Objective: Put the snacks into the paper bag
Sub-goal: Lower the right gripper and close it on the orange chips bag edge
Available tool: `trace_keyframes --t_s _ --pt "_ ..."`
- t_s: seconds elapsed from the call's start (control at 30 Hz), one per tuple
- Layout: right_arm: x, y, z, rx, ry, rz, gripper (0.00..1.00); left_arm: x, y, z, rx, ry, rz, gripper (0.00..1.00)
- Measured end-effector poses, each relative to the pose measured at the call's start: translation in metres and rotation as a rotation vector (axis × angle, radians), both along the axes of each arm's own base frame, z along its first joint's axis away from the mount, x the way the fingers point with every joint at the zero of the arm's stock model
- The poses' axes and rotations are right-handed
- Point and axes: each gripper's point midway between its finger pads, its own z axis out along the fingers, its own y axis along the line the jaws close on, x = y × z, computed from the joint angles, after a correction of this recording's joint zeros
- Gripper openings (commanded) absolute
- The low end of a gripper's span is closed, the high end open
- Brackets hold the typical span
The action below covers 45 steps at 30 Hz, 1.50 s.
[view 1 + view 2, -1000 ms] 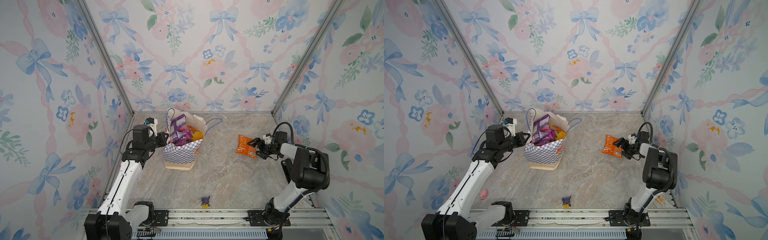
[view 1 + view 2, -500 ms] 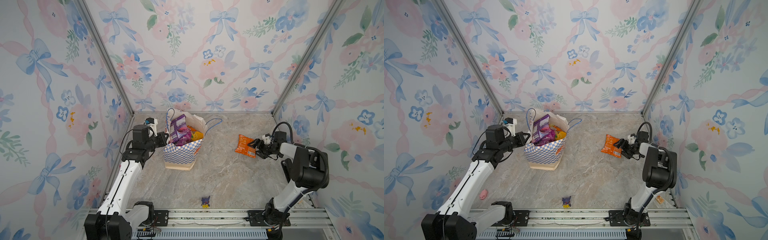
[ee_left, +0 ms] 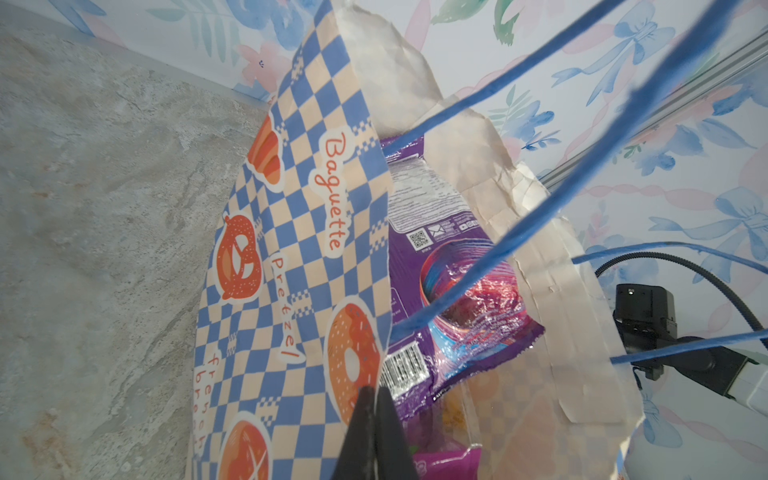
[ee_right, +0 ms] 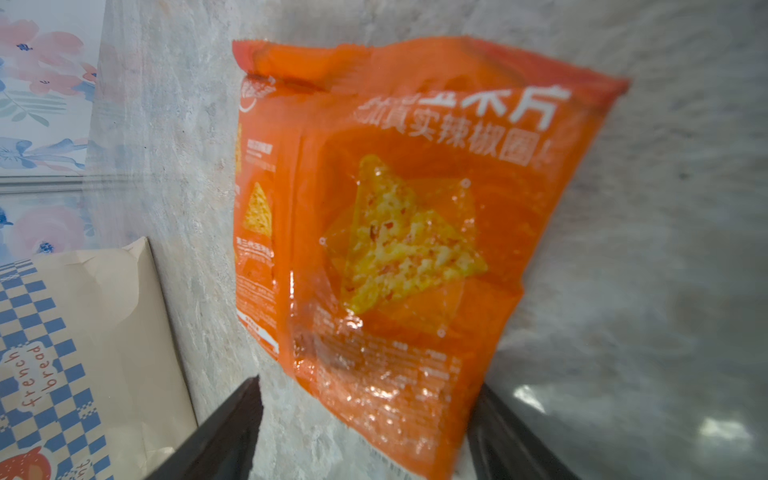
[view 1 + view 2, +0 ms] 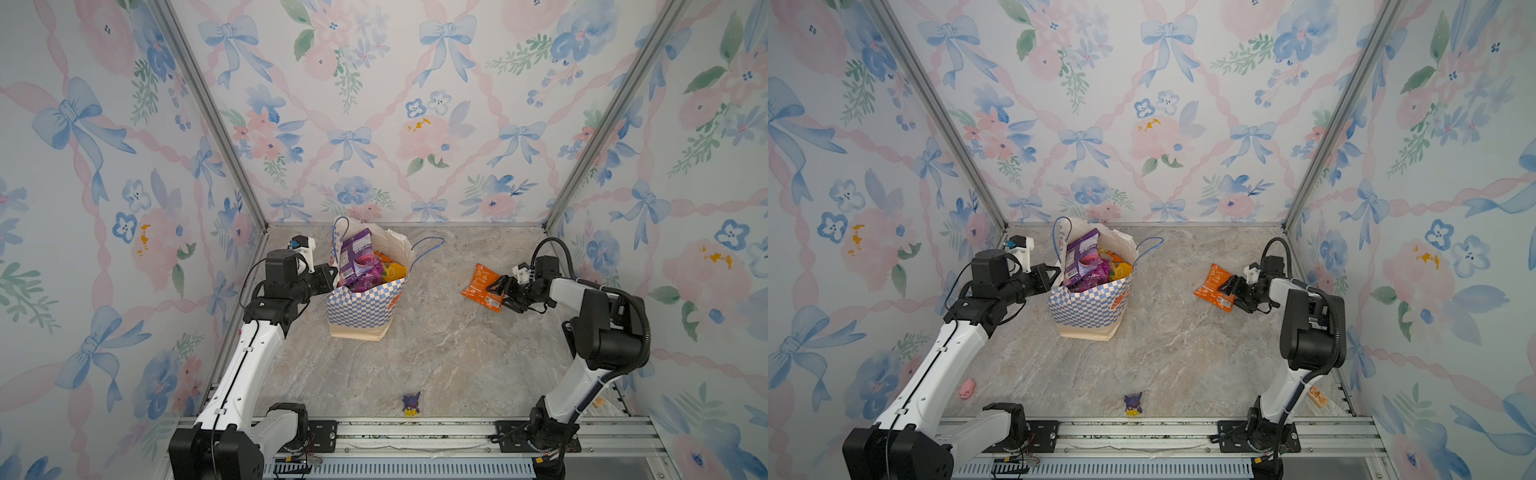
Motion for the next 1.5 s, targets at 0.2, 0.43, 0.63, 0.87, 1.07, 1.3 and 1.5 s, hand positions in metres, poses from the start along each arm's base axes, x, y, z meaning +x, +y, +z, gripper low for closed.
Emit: trace_keyframes --t_s 0.2,0.43,0.63,0.87,1.07,1.3,1.5 --pt "0.002 -0.002 0.001 -0.034 0.02 -0.006 0.85 0.0 0.0 0.0 0.0 0.0 0.001 0.0" --pt "0.005 -0.022 0.002 -0.047 0.055 -0.052 0.87 0.0 0.0 0.0 0.0 0.0 0.0 0.0" --pt "0.017 -0.038 0.005 -0.052 0.049 -0.085 0.87 0.0 0.0 0.0 0.0 0.0 0.0 0.0" --pt "0.035 -0.039 0.003 -0.025 0.019 -0.085 0.87 0.0 0.0 0.0 0.0 0.0 0.0 0.0" --pt "0.051 -0.036 0.004 0.021 -0.031 -0.096 0.87 0.0 0.0 0.0 0.0 0.0 0.001 0.0" --pt "0.071 -0.035 0.005 0.055 -0.077 -0.104 0.85 0.001 0.0 0.003 0.0 -0.005 0.001 0.0" --pt "0.077 -0.035 0.004 0.058 -0.087 -0.104 0.79 0.001 0.0 0.003 0.0 -0.007 0.001 0.0"
